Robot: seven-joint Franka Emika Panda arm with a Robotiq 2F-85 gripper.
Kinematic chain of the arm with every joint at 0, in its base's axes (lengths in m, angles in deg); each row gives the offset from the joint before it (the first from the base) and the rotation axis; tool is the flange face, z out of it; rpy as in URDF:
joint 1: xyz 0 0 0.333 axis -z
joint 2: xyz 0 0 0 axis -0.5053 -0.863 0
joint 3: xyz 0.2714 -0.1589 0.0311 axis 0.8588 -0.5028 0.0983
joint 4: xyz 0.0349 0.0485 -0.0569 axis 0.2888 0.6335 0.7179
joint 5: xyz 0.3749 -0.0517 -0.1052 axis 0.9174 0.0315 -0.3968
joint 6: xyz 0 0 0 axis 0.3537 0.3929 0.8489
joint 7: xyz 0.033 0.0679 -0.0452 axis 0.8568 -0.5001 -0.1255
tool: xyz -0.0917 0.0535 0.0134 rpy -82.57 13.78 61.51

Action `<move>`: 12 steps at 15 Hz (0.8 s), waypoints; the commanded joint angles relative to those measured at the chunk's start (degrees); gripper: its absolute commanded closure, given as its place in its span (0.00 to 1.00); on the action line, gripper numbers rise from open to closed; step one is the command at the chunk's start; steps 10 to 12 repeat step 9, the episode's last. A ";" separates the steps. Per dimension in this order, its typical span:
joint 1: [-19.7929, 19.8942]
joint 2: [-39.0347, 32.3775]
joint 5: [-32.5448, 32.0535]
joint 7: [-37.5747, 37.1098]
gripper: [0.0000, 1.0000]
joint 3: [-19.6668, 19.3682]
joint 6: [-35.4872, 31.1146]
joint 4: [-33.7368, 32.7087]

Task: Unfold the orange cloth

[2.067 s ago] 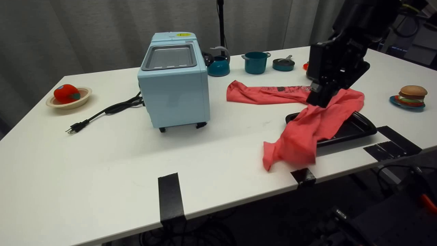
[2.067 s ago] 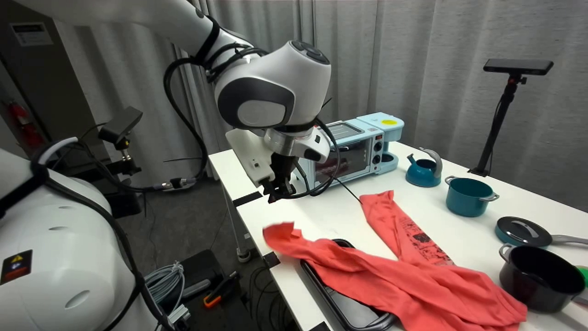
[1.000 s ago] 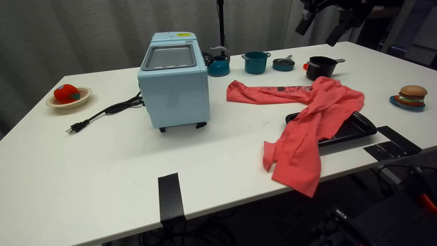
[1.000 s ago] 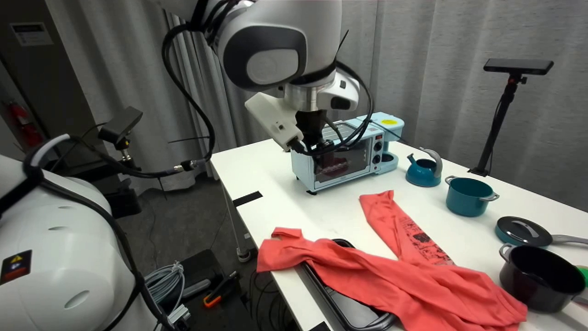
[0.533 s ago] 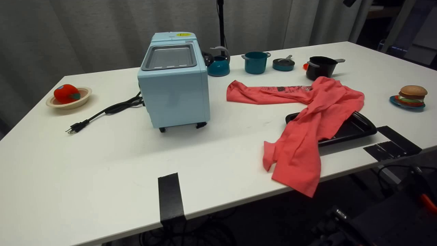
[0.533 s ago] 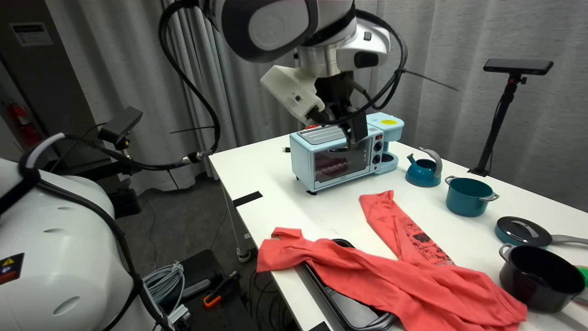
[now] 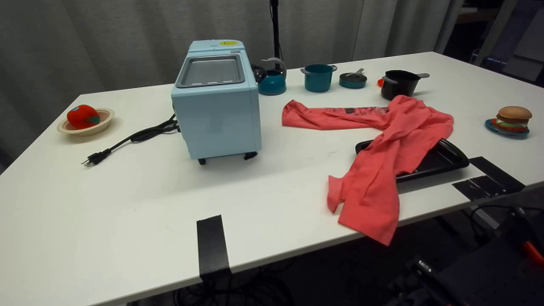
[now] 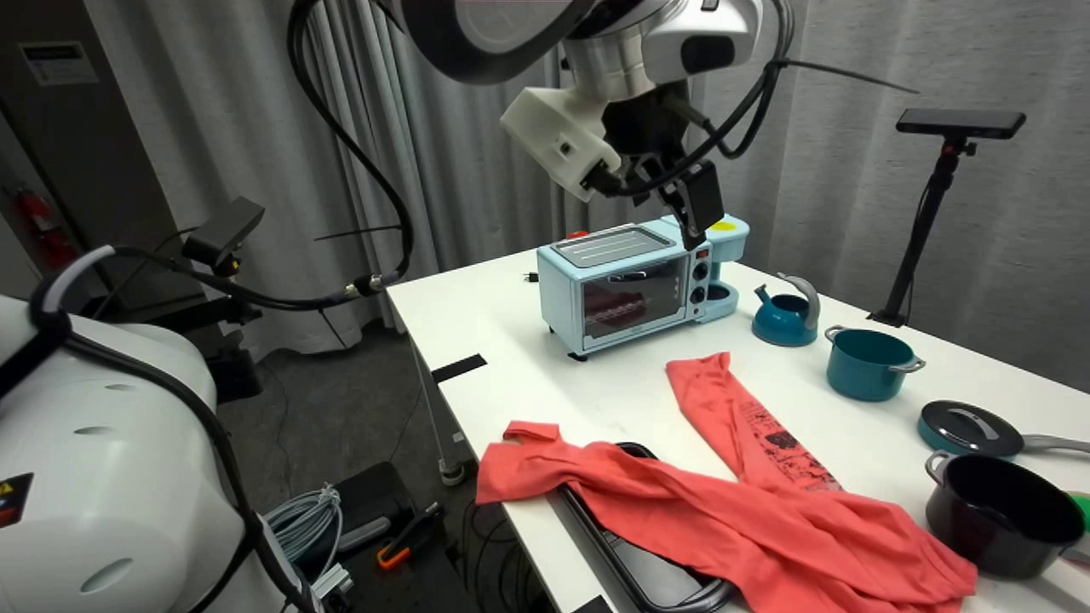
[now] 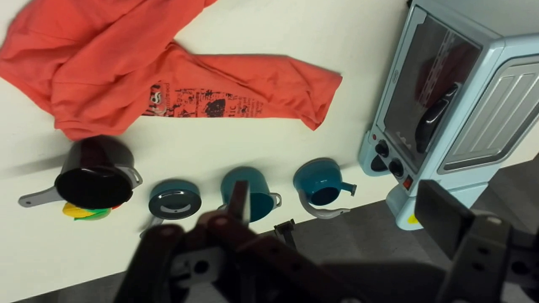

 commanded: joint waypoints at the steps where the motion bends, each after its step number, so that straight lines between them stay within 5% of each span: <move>1: 1.03 2.57 -1.66 -2.74 0.00 -0.57 -0.99 0.67; 12: -0.10 0.80 -0.93 -1.78 0.00 -1.20 -0.62 -0.09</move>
